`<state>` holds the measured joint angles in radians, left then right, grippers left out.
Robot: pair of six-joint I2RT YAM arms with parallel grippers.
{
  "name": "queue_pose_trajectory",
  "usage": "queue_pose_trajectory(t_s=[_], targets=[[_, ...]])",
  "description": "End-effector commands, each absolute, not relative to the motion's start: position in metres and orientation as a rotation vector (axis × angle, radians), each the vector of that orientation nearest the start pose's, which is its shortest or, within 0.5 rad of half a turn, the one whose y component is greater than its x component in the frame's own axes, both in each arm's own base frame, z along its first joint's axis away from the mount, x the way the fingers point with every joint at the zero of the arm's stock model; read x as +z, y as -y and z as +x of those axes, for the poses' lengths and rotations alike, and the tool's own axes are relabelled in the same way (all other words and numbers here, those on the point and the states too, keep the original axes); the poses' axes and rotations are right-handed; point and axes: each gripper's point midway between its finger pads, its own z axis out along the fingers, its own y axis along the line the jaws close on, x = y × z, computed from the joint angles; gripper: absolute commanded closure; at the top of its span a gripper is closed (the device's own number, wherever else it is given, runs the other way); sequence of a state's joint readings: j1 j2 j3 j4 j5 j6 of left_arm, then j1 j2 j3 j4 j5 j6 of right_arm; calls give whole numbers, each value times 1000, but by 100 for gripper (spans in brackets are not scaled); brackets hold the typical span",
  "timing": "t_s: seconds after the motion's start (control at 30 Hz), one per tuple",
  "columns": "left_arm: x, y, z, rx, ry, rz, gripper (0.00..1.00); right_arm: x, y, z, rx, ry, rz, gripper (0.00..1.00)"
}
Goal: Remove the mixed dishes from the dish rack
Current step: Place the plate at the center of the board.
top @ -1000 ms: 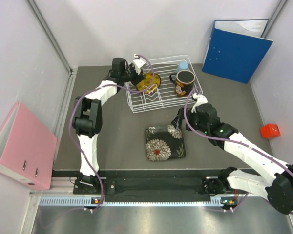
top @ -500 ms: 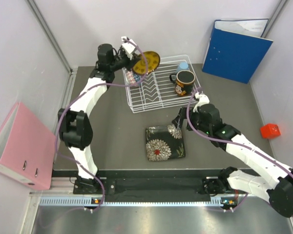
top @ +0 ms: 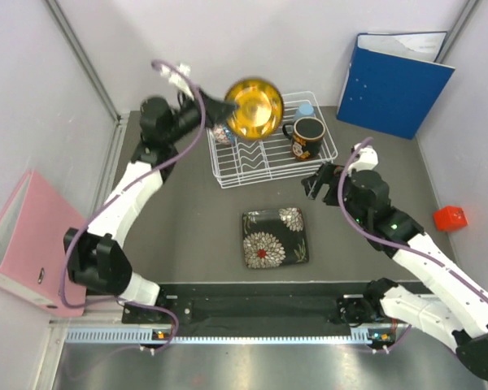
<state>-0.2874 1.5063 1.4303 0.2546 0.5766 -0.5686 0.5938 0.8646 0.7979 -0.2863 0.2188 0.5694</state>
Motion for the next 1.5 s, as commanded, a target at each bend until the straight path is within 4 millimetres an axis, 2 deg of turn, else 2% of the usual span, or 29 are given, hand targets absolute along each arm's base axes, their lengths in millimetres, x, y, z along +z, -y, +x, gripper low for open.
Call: queue_pose_trajectory(t_s=[0.0, 0.03, 0.1, 0.13, 0.17, 0.23, 0.33, 0.43, 0.47, 0.53, 0.6, 0.73, 1.0, 1.13, 1.27, 1.47], targets=[[390, 245, 373, -1563, -1543, -82, 100, 308, -155, 271, 622, -1776, 182, 6], [361, 243, 367, -1624, -1605, -200, 100, 315, -156, 268, 643, -1761, 182, 7], [360, 240, 351, -1673, -1580, -229, 100, 327, -161, 262, 708, -1735, 174, 7], [347, 241, 345, -1682, -1618, -263, 100, 330, -165, 260, 743, -1732, 177, 7], [352, 240, 338, -1677, -1610, -257, 100, 331, -170, 258, 775, -1738, 162, 7], [346, 246, 328, -1651, -1666, -247, 100, 331, -178, 258, 819, -1751, 161, 7], [354, 250, 316, -1595, -1674, -206, 100, 326, -191, 259, 868, -1777, 145, 8], [350, 253, 309, -1557, -1715, -193, 100, 323, -203, 261, 913, -1804, 120, 10], [345, 256, 305, -1553, -1746, -193, 100, 328, -208, 259, 942, -1803, 97, 10], [342, 258, 304, -1515, -1762, -166, 100, 326, -213, 263, 945, -1823, 93, 11], [334, 263, 300, -1464, -1815, -153, 100, 337, -220, 261, 986, -1814, 65, 12], [322, 262, 301, -1389, -1843, -151, 100, 355, -216, 263, 977, -1786, 79, 12], [305, 260, 303, -1357, -1876, -163, 100, 359, -209, 264, 939, -1785, 103, 13], [304, 266, 300, -1387, -1876, -145, 100, 353, -220, 266, 960, -1815, 62, 13], [302, 272, 293, -1416, -1880, -132, 100, 334, -233, 274, 975, -1869, 33, 13], [298, 281, 281, -1451, -1891, -107, 100, 319, -253, 284, 1017, -1908, -4, 15]])
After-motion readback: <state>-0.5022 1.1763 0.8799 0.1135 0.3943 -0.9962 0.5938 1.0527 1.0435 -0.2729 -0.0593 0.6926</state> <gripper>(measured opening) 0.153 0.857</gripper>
